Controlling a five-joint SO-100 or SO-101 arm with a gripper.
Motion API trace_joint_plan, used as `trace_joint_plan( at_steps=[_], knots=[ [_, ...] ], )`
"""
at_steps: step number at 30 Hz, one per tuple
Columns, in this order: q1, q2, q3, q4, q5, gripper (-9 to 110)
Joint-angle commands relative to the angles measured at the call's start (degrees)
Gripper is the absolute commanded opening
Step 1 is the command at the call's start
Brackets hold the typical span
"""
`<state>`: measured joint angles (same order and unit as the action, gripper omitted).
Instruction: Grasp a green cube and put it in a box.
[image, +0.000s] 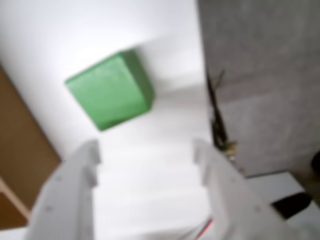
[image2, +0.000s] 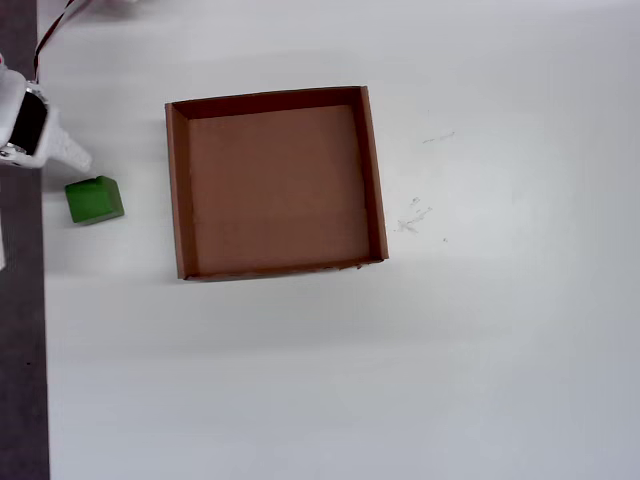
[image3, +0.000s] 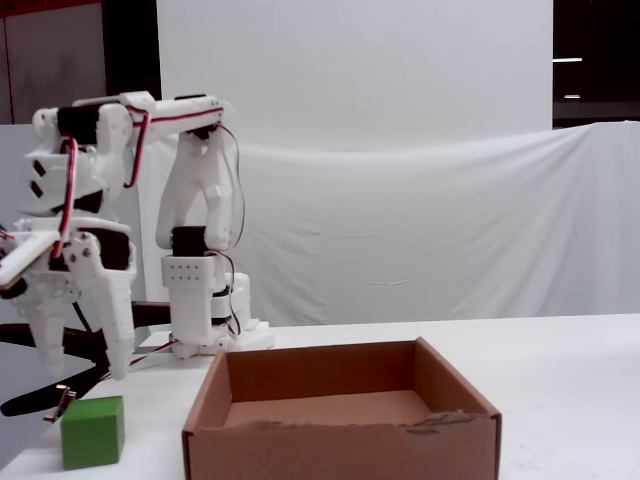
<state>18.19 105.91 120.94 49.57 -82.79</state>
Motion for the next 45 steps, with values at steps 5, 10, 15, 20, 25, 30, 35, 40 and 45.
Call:
trace_joint_plan(
  at_steps=[5,10,15,20,25,30,35,40,45],
  knots=[
    [-1.93,0.00,-2.81,-1.58,-8.35,30],
    [-2.99,-1.58,-4.22,-1.49,-12.13,30],
    [-2.90,-3.69,-5.54,-2.37,-15.38,30],
    [-3.08,-5.89,-8.09,-1.85,-16.96,30],
    [-4.04,-8.96,-10.46,-2.55,-16.96,30],
    [-4.66,-12.48,-13.01,-2.11,-16.96,30],
    [-5.71,-14.94,-14.41,-1.93,-16.96,30],
    [-6.06,-16.96,-15.29,-2.02,-16.96,30],
    [-6.59,-18.37,-15.47,-2.29,-16.96,30]
  ],
)
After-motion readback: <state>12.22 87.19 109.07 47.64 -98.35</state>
